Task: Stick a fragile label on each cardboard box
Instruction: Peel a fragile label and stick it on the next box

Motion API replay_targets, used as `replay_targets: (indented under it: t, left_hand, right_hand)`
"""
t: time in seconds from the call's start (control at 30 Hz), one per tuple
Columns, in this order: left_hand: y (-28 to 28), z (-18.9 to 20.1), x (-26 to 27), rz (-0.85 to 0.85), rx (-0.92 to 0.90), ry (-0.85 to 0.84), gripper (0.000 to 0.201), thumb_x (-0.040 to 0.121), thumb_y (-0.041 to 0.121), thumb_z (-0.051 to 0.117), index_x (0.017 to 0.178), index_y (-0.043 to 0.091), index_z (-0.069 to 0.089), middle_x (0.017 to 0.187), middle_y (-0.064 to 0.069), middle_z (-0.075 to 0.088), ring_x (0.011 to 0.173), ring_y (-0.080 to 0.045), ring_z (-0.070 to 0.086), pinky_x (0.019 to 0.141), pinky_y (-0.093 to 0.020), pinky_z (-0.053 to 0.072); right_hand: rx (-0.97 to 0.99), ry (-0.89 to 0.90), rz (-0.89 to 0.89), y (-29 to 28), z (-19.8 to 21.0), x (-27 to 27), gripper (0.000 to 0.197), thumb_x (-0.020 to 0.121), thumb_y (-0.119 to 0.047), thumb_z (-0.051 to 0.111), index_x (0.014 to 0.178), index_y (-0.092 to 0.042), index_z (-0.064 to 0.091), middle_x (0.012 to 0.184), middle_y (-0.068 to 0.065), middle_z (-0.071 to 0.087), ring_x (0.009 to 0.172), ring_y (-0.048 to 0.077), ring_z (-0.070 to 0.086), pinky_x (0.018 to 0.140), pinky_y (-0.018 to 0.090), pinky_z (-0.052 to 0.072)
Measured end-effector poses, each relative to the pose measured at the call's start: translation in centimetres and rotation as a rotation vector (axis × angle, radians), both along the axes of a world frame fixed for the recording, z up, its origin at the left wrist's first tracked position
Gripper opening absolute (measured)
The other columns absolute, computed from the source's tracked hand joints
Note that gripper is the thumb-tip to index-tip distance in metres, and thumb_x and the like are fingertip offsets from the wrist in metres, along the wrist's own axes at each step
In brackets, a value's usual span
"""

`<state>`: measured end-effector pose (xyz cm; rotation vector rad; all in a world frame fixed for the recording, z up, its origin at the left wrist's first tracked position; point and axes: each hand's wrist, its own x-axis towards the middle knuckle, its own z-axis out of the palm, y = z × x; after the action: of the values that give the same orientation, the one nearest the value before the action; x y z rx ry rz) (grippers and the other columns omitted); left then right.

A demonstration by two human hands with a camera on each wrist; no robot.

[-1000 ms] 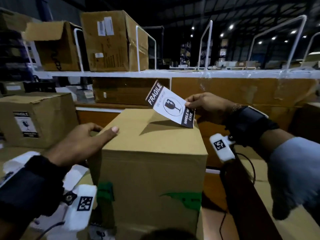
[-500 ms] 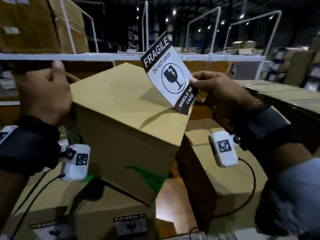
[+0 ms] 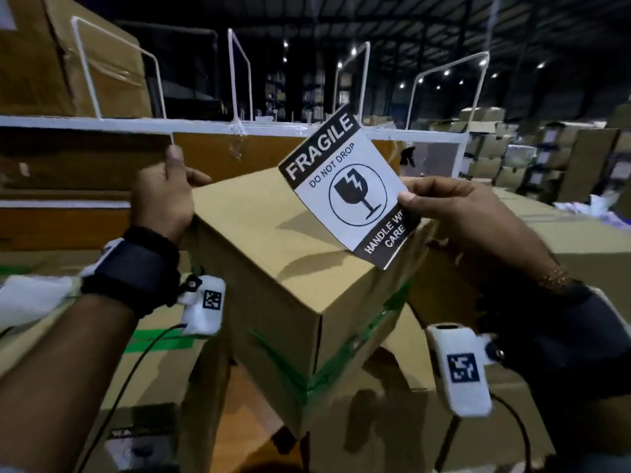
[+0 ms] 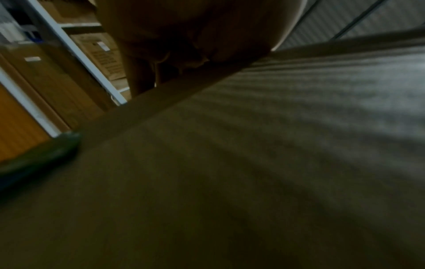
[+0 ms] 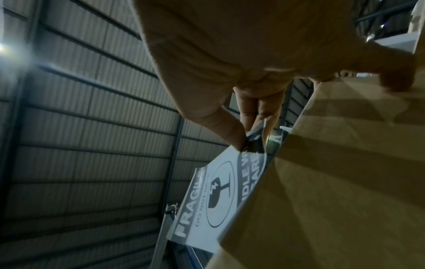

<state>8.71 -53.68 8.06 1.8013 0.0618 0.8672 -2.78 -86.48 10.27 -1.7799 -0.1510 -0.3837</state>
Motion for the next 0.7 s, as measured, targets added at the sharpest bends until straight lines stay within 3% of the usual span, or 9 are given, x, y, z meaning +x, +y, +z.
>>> replay_targets:
  t: [0.1,0.2,0.3,0.47,0.6,0.7]
  left_hand:
    - [-1.5,-0.9,1.3,-0.017,-0.057,0.0,0.064,0.108,0.055,0.031,0.07,0.02,0.068,0.075,0.0,0.066,0.075,-0.024,0.061,0.073,-0.034,0.045]
    - [-0.8,-0.6,1.7,0.011,-0.084,-0.012,0.067,0.104,0.061,0.031,0.07,0.019,0.071,0.08,-0.005,0.073,0.086,-0.034,0.069,0.083,-0.047,0.054]
    - [1.1,1.0,1.3,0.055,-0.084,-0.047,0.067,0.105,0.059,0.029,0.07,0.019,0.07,0.083,-0.007,0.074,0.09,-0.033,0.07,0.09,-0.051,0.055]
    - [7.0,3.9,0.9,0.131,-0.073,-0.172,0.066,0.109,0.052,0.032,0.062,0.021,0.067,0.069,-0.001,0.069,0.074,-0.026,0.065,0.085,-0.045,0.055]
    - [14.0,3.8,0.5,0.188,-0.05,-0.191,0.067,0.108,0.055,0.03,0.066,0.02,0.069,0.074,-0.006,0.07,0.078,-0.03,0.067,0.083,-0.046,0.055]
    - [19.8,2.6,0.8,0.205,-0.05,-0.179,0.069,0.104,0.06,0.03,0.064,0.02,0.069,0.071,-0.006,0.069,0.078,-0.031,0.066,0.083,-0.05,0.054]
  right_hand:
    - [-0.013,-0.002,-0.01,-1.9,0.8,-0.1,0.011,0.097,-0.019,0.069,0.103,-0.014,0.078,0.085,0.0,0.079,0.06,0.001,0.067,0.047,0.015,0.046]
    - [-0.019,-0.015,0.026,-1.9,1.3,0.0,0.008,0.097,-0.018,0.069,0.096,-0.016,0.076,0.08,-0.003,0.078,0.057,-0.001,0.068,0.044,0.011,0.044]
    - [0.022,-0.039,0.065,-0.3,1.7,0.4,0.008,0.096,-0.019,0.07,0.091,-0.018,0.076,0.081,-0.001,0.079,0.061,0.003,0.071,0.045,0.014,0.048]
    - [0.059,-0.08,0.101,4.9,2.7,1.8,0.006,0.094,-0.021,0.071,0.091,-0.019,0.076,0.08,-0.003,0.079,0.063,0.004,0.072,0.046,0.018,0.052]
    - [0.059,-0.082,0.167,10.5,3.3,3.4,0.006,0.094,-0.019,0.072,0.09,-0.017,0.076,0.083,0.0,0.079,0.062,0.003,0.07,0.046,0.015,0.048]
    - [0.068,-0.025,0.197,15.6,3.3,5.0,0.008,0.093,-0.02,0.074,0.086,-0.018,0.078,0.082,0.003,0.078,0.064,0.008,0.07,0.06,0.028,0.048]
